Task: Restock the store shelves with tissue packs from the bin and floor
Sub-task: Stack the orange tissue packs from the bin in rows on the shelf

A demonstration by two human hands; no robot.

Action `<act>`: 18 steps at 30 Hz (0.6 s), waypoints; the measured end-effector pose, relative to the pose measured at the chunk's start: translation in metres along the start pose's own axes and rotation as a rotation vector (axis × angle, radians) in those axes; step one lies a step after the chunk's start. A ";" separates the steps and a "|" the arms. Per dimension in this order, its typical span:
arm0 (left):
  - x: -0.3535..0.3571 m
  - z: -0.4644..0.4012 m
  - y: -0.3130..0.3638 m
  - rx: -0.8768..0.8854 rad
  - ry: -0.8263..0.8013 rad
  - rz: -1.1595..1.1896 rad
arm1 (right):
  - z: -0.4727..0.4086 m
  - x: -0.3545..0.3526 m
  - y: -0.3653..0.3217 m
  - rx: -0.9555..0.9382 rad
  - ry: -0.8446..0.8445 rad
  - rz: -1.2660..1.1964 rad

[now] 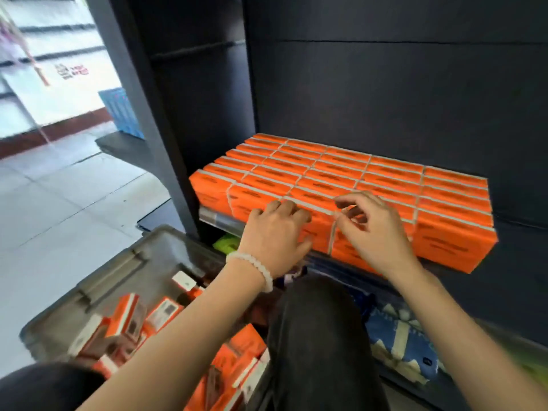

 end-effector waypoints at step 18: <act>0.054 0.237 -0.270 -0.867 -0.144 0.036 | 0.068 0.301 -0.110 -0.055 -0.674 0.076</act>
Point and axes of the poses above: each hand's wrist, its own z-axis away from the middle knuckle, its own x-axis out of the palm, y = z × x, the point moved 6 cm from there along -z, towards the middle knuckle, and after that the axes turned 14 degrees about z, right-handed, at the moved point
